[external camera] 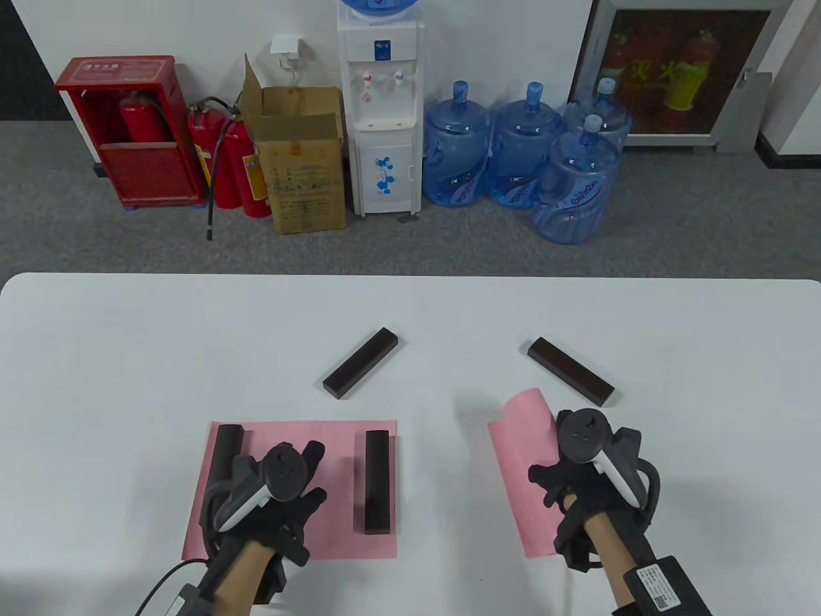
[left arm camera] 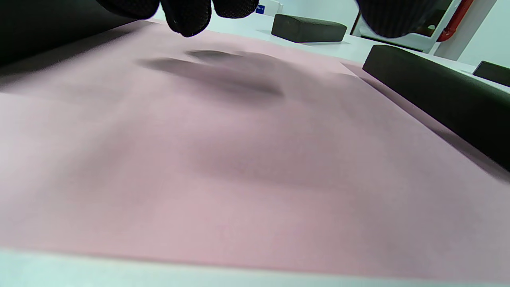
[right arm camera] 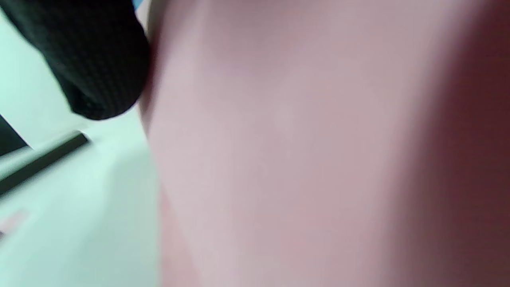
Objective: Unroll papers and secure with paperweights
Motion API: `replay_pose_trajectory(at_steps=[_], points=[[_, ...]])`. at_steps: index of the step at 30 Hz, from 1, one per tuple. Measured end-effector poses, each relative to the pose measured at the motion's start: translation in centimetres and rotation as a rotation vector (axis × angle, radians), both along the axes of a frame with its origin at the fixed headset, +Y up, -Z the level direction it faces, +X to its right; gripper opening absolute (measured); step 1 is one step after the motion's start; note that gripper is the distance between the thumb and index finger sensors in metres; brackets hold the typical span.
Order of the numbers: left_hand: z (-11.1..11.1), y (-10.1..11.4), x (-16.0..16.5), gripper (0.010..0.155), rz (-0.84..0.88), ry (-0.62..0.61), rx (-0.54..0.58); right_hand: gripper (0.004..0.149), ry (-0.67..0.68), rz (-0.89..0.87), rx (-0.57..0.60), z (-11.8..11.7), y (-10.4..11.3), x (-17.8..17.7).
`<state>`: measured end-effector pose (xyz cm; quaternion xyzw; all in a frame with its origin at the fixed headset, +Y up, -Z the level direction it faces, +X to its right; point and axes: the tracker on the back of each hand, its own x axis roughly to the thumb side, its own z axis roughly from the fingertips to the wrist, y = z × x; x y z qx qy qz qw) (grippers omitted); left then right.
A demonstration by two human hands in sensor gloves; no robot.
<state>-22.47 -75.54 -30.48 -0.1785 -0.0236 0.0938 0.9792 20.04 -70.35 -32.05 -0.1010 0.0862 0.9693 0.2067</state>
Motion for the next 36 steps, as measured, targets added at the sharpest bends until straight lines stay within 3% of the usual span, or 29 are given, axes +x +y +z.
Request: replay_pose_trajectory(at_steps=[3, 7, 13, 17, 21, 23, 27, 32, 36], points=[[0.0, -0.2, 0.1, 0.071, 0.015, -0.005, -0.005, 0.096, 0.03, -0.183, 0.024, 0.1, 0.3, -1.5], [0.1, -0.3, 0.3, 0.071, 0.019, -0.012, -0.018, 0.095, -0.012, -0.407, -0.011, 0.3, -1.7, -2.6], [0.4, -0.1, 1.1, 0.071, 0.009, -0.028, -0.001, 0.094, -0.073, -0.382, -0.102, 0.6, -5.7, -2.4], [0.8, 0.8, 3.0, 0.071, -0.004, -0.064, 0.029, 0.093, -0.086, -0.343, -0.091, 0.7, -6.1, -2.3], [0.9, 2.2, 7.3, 0.072, -0.011, -0.134, 0.072, 0.093, -0.091, -0.326, -0.081, 0.7, -5.9, -2.5], [0.7, 2.5, 10.5, 0.074, -0.04, -0.211, 0.006, 0.092, -0.097, -0.315, -0.074, 0.8, -5.9, -2.6], [0.2, 2.8, 15.8, 0.075, -0.075, -0.248, -0.044, 0.092, -0.106, -0.319, -0.061, 1.0, -6.0, -2.6], [-0.4, 0.7, 20.8, 0.069, -0.193, -0.245, -0.125, 0.091, -0.127, -0.354, -0.061, 1.3, -6.1, -2.4], [-0.6, -1.2, 22.1, 0.072, -0.238, -0.247, -0.198, 0.091, -0.13, -0.36, -0.065, 1.4, -6.1, -2.3]])
